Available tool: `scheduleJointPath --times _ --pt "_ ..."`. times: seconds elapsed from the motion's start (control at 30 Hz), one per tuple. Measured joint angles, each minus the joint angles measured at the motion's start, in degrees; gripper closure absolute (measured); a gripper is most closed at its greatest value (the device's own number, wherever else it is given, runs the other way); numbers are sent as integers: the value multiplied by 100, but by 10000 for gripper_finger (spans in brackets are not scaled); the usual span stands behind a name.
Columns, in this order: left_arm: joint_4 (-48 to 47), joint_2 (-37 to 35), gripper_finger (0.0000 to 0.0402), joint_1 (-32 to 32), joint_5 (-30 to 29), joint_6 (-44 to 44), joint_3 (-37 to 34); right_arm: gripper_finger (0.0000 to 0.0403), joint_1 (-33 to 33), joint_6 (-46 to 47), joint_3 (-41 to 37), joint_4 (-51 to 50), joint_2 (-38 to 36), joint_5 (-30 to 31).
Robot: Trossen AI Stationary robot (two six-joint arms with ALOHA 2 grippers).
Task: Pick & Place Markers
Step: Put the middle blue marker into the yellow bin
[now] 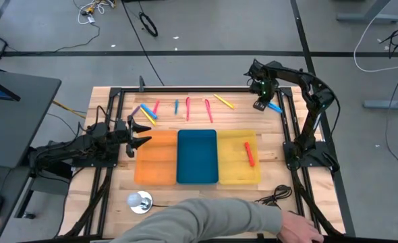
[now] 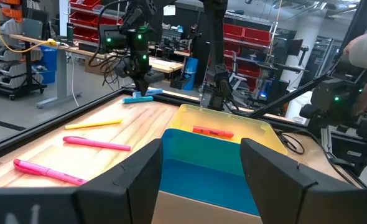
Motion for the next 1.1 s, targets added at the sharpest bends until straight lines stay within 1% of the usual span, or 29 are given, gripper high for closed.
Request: scheduleJointPath --times 0.2,0.33,0.77,0.87,1.03,1.1 --pt "-1 2 179 1 0 4 -1 352 56 57 317 -393 -78 -24" --pt "0 0 179 2 0 4 0 352 73 332 520 -478 -249 -26" --pt "0 1 179 2 1 2 -1 352 114 2037 1200 -1687 -361 -42" --pt "-1 1 179 1 0 4 -1 352 114 2335 1429 -1822 -361 -44" --pt "0 2 179 0 2 3 -1 352 115 2888 1837 -1935 -361 -322" --pt "0 1 179 1 0 2 -1 352 134 3159 1964 -1987 -361 -345"
